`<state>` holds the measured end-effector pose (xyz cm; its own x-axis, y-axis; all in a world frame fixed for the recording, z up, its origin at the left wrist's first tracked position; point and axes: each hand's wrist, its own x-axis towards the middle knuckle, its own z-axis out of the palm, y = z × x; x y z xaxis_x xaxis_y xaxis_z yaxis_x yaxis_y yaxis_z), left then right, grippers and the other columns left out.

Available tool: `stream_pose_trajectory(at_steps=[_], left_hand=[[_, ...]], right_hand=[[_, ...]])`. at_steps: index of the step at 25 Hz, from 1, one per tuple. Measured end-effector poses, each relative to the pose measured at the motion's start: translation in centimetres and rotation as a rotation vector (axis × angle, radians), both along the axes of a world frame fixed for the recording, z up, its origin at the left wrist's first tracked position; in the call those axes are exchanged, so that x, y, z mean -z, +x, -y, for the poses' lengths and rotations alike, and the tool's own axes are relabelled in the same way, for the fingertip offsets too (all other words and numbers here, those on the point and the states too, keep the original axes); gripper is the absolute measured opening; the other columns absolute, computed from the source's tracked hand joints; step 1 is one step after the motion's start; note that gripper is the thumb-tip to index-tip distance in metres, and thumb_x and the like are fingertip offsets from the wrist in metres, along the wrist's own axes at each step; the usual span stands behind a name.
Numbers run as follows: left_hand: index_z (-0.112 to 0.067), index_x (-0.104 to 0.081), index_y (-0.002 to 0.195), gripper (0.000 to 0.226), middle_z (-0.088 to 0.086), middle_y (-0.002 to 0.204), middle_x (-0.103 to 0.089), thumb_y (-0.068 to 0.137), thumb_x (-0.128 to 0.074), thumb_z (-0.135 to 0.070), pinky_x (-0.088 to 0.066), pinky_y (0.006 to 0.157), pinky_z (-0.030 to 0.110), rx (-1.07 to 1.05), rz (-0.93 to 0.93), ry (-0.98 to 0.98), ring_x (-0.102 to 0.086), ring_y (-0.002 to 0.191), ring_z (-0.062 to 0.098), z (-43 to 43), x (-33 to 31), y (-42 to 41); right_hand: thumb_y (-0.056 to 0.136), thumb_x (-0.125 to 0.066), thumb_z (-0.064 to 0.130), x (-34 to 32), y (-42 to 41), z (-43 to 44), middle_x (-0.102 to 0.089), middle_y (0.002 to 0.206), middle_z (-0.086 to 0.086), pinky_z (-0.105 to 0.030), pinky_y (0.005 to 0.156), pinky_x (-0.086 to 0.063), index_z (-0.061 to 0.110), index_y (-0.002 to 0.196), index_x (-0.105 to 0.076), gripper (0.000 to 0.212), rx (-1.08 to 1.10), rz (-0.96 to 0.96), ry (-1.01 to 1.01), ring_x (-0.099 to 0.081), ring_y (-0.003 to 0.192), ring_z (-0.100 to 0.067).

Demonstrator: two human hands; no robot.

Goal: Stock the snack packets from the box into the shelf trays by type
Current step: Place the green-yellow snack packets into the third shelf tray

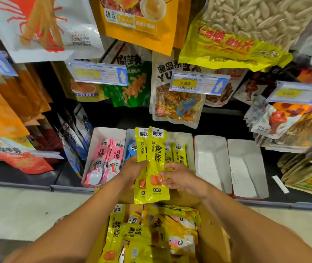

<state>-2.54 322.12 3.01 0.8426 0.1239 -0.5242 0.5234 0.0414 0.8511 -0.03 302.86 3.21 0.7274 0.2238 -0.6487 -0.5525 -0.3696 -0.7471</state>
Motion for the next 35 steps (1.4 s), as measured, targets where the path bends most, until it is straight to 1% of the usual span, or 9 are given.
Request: stream_pose_trajectory(at_steps=[5,9,11,16,21,24,28,32,35], left_hand=[[-0.016,-0.066,0.118,0.018,0.007,0.115,-0.073,0.104,-0.056,-0.012,-0.051,0.065,0.025,-0.001,-0.002,0.084,-0.067,0.085,0.012,-0.6,0.0,0.1],[-0.020,-0.059,0.098,0.012,-0.004,0.091,-0.062,0.105,-0.055,-0.012,-0.039,0.058,0.021,-0.050,-0.045,0.106,-0.052,0.073,0.004,-1.1,-0.3,0.0],[-0.025,-0.057,0.088,0.022,-0.006,0.089,-0.062,0.105,-0.055,-0.011,-0.038,0.058,0.020,-0.058,-0.054,0.084,-0.051,0.072,0.003,-1.5,-0.3,0.2],[-0.013,-0.068,0.121,0.020,0.001,0.111,-0.072,0.103,-0.059,-0.012,-0.043,0.060,0.020,-0.069,-0.030,0.085,-0.063,0.083,0.005,-2.4,0.8,0.7],[-0.016,-0.070,0.118,0.019,-0.004,0.108,-0.073,0.102,-0.061,-0.013,-0.044,0.060,0.016,-0.096,-0.017,0.080,-0.065,0.087,0.004,-3.5,1.6,1.1],[-0.016,-0.070,0.120,0.021,-0.002,0.113,-0.074,0.101,-0.063,-0.016,-0.047,0.064,0.021,-0.111,-0.031,0.080,-0.068,0.096,0.012,-3.8,2.0,1.4],[-0.017,-0.068,0.122,0.022,-0.002,0.115,-0.072,0.101,-0.063,-0.017,-0.044,0.065,0.020,-0.116,-0.028,0.080,-0.064,0.093,0.008,-3.7,2.0,1.7],[-0.017,-0.069,0.124,0.024,-0.001,0.118,-0.073,0.102,-0.061,-0.015,-0.046,0.066,0.021,-0.105,-0.020,0.079,-0.067,0.096,0.011,-3.4,2.0,1.7],[-0.017,-0.068,0.122,0.022,-0.002,0.113,-0.073,0.102,-0.061,-0.013,-0.046,0.065,0.020,-0.105,-0.021,0.046,-0.066,0.093,0.008,-3.3,1.9,1.6]], right_hand=[[0.092,-0.071,0.013,0.4,2.2,3.0,-0.071,0.112,-0.008,-0.028,0.073,-0.061,0.015,0.131,-0.050,0.044,0.022,-0.031,-0.078,-0.073,0.087,-0.018],[0.095,-0.066,0.008,2.2,5.0,5.1,-0.070,0.113,-0.013,-0.027,0.063,-0.059,0.010,0.130,-0.049,0.039,0.134,-0.057,-0.201,-0.071,0.079,-0.021],[0.096,-0.064,0.006,3.4,6.3,5.1,-0.070,0.112,-0.015,-0.029,0.061,-0.057,0.008,0.128,-0.050,0.035,0.166,-0.057,-0.242,-0.070,0.079,-0.022],[0.088,-0.073,0.006,7.7,8.7,4.3,-0.069,0.111,-0.017,-0.041,0.077,-0.061,0.006,0.117,-0.057,0.033,0.153,0.041,-0.385,-0.071,0.093,-0.029],[0.077,-0.084,0.017,11.5,8.8,2.5,-0.071,0.106,-0.016,-0.049,0.087,-0.059,0.004,0.125,-0.058,0.056,0.029,0.049,-0.438,-0.072,0.094,-0.031],[0.079,-0.084,0.016,12.9,8.0,0.9,-0.068,0.118,-0.015,-0.036,0.083,-0.059,0.005,0.139,-0.050,0.070,0.012,0.040,-0.418,-0.069,0.100,-0.027],[0.072,-0.089,0.023,13.8,7.6,0.3,-0.056,0.139,-0.015,-0.044,0.096,-0.055,0.006,0.146,-0.043,0.089,-0.039,0.048,-0.463,-0.061,0.115,-0.030],[0.079,-0.083,0.016,12.5,7.6,0.8,-0.060,0.128,-0.012,-0.033,0.069,-0.059,0.008,0.150,-0.039,0.083,-0.117,0.066,-0.476,-0.066,0.094,-0.022],[0.085,-0.074,0.011,10.6,8.1,1.1,-0.057,0.135,-0.016,-0.039,0.073,-0.059,0.013,0.147,-0.042,0.070,-0.169,0.147,-0.475,-0.069,0.089,-0.024]])
